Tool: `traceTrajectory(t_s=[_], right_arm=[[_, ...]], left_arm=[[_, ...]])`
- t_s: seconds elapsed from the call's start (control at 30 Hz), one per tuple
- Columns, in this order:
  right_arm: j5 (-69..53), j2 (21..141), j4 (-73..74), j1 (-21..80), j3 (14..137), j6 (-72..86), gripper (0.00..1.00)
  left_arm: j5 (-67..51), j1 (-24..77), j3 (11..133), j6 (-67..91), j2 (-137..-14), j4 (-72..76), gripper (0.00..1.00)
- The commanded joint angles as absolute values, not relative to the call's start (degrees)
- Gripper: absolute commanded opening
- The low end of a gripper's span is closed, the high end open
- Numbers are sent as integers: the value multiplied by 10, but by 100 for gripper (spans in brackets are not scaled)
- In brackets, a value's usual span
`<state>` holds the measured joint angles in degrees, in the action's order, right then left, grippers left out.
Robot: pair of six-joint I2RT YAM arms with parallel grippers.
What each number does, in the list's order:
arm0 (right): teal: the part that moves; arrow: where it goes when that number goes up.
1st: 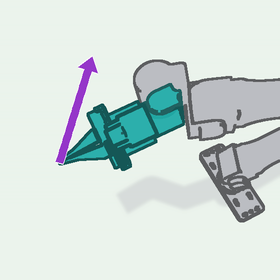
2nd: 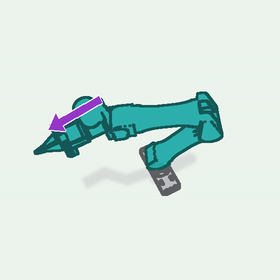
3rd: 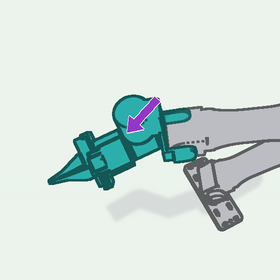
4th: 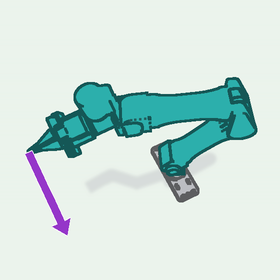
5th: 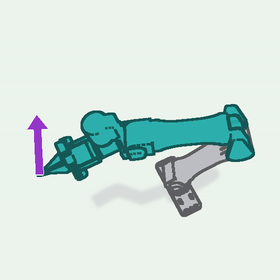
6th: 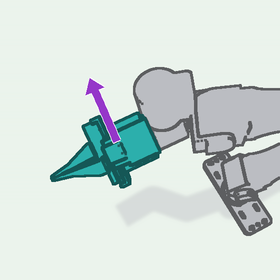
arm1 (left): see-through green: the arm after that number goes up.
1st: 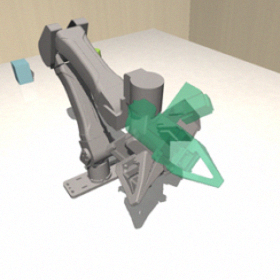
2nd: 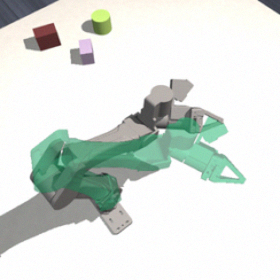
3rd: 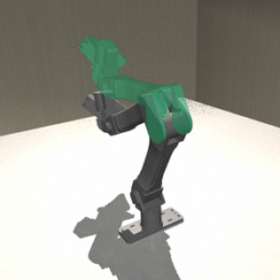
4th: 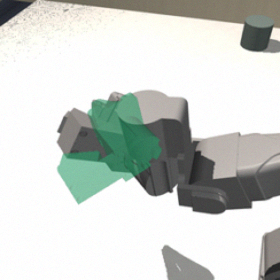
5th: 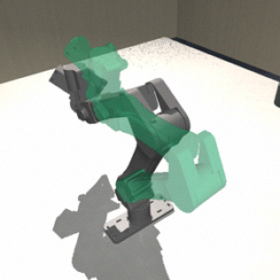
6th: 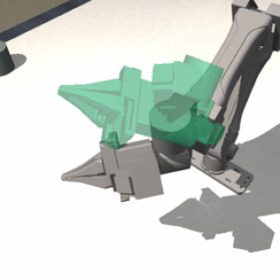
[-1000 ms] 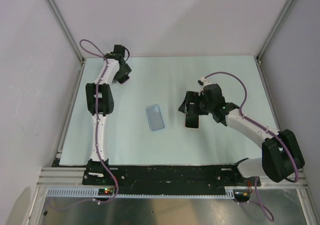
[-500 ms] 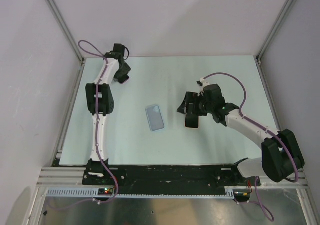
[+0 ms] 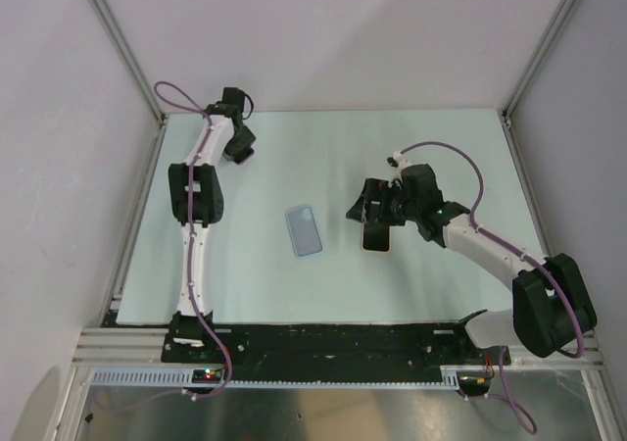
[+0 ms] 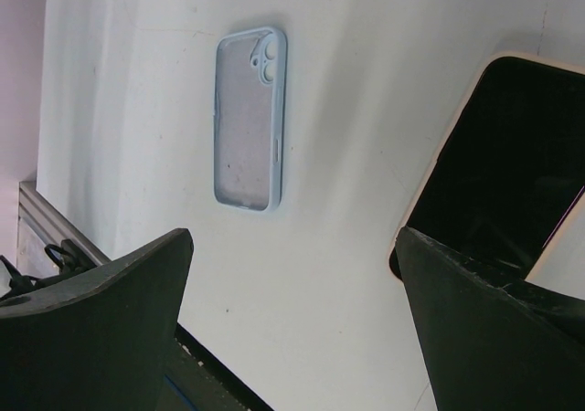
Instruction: Put the phone into the phone case
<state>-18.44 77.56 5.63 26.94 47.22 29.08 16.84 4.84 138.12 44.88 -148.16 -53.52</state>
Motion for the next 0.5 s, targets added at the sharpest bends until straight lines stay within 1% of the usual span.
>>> traceTrajectory(t_s=[0.0, 0.03, 0.13, 0.27, 0.47], right_arm=[[-195, 781, 11, 260, 477, 307, 99], [-195, 787, -1, 258, 481, 312, 99], [-203, 822, -30, 257, 506, 324, 100], [-223, 882, -52, 257, 561, 343, 99], [-235, 928, -76, 265, 586, 365, 100]], left_arm=[[147, 43, 1403, 434, -1474, -538, 63], [142, 40, 1399, 428, -1471, -537, 62], [135, 34, 1389, 410, -1457, -537, 55], [127, 18, 1399, 389, -1432, -532, 51], [73, -41, 1423, 364, -1417, -483, 44]])
